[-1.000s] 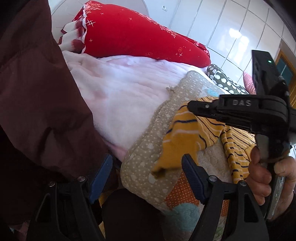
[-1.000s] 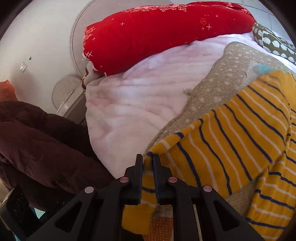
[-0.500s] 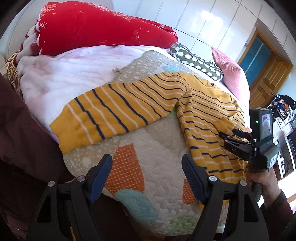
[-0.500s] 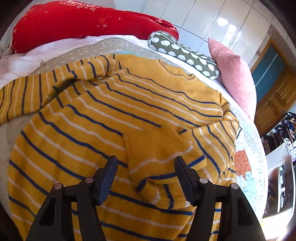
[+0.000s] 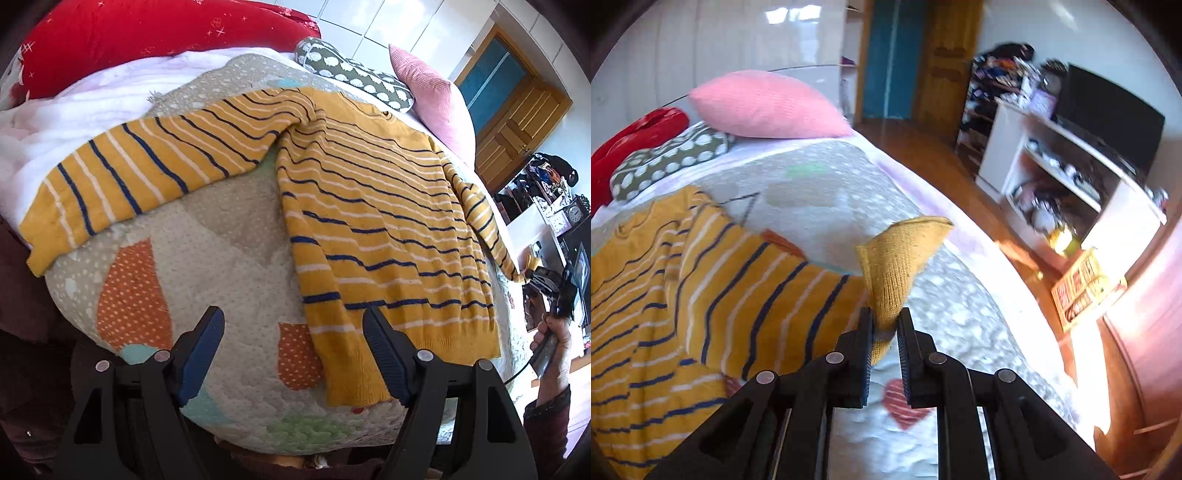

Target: Fold small clothes

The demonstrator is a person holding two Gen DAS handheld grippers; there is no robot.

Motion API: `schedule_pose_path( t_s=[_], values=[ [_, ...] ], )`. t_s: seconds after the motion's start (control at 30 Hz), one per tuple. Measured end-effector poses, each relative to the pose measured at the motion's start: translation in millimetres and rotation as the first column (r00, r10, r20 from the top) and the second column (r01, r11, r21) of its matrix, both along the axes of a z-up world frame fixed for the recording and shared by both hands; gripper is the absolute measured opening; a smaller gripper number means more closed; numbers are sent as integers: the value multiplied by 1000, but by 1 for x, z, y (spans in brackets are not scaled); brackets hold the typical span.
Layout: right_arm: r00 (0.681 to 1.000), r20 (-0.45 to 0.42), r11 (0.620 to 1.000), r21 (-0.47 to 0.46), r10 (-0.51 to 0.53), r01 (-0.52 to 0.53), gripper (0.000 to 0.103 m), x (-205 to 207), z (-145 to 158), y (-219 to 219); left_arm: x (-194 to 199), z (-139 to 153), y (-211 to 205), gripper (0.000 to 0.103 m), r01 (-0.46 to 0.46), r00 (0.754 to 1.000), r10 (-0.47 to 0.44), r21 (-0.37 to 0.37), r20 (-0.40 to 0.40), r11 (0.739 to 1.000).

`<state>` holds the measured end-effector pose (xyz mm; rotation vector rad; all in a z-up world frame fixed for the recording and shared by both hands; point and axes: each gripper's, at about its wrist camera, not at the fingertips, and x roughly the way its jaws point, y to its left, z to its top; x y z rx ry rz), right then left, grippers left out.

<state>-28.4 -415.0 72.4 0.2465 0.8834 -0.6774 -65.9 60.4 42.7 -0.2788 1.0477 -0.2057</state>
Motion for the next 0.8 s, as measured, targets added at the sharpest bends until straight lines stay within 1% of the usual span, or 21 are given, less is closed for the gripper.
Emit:
schedule_pose_path(
  t_s=[0.03,0.07,0.1,0.13,0.17,0.23,0.27,0.3,0.33,0.37,0.4,0.43,0.47,0.5,0.53,0.57,0.67,0.73,0.8],
  values=[
    [1000,20,998,65,-5,4,18,-13,-2,-9,2,-3,-5,77,11,1000,-11,-6,-11,1000],
    [999,46,991,131,11,-17,28,-25,-4,-13,4,-8,-10,77,25,999,-25,-12,-26,1000],
    [996,73,979,195,51,-65,34,-35,-7,-10,6,-12,-14,77,42,998,-43,-24,-38,999],
    [989,106,958,257,102,-127,46,-43,-9,-3,8,-16,-18,77,61,997,-63,-37,-52,997],
    [978,138,931,312,153,-190,51,-49,-12,6,11,-21,-23,77,75,995,-78,-44,-66,996],
    [951,190,867,396,245,-302,51,-57,-20,28,13,-28,-32,77,92,993,-95,-33,-74,995],
    [938,203,837,425,282,-344,52,-58,-24,39,14,-29,-37,77,104,993,-105,-10,-63,995],
    [926,209,811,449,314,-376,52,-59,-30,51,15,-28,-42,77,118,992,-118,11,-51,993],
    [916,201,792,462,346,-401,52,-57,-35,65,15,-28,-49,74,142,989,-140,35,-41,989],
    [909,182,786,457,376,-416,52,-54,-40,79,16,-29,-53,66,161,987,-159,54,-38,986],
    [905,153,794,437,397,-423,52,-53,-45,91,15,-29,-58,35,173,984,-170,84,-45,981],
    [904,124,814,397,410,-424,52,-51,-47,102,16,-30,-62,16,189,981,-184,109,-60,976],
    [901,108,829,357,420,-430,49,-51,-48,111,18,-28,-62,14,201,978,-194,101,-72,974],
    [895,108,828,345,433,-442,38,-48,-49,113,18,-25,-61,11,202,978,-195,101,-76,974],
    [885,126,801,382,449,-461,4,-47,-48,115,18,-22,-59,10,205,977,-197,109,-77,973],
    [884,147,783,417,444,-462,4,-48,-48,112,16,-19,-57,9,205,977,-197,112,-77,972],
    [889,169,788,413,426,-456,4,-61,-37,103,8,-10,-44,9,201,977,-195,83,-83,976],
    [892,187,771,450,412,-450,3,-76,-34,94,0,-4,-37,9,204,977,-199,75,-77,976],
    [897,182,765,471,403,-439,3,-94,-34,89,-8,-1,-36,9,206,977,-201,76,-73,976]
  ],
)
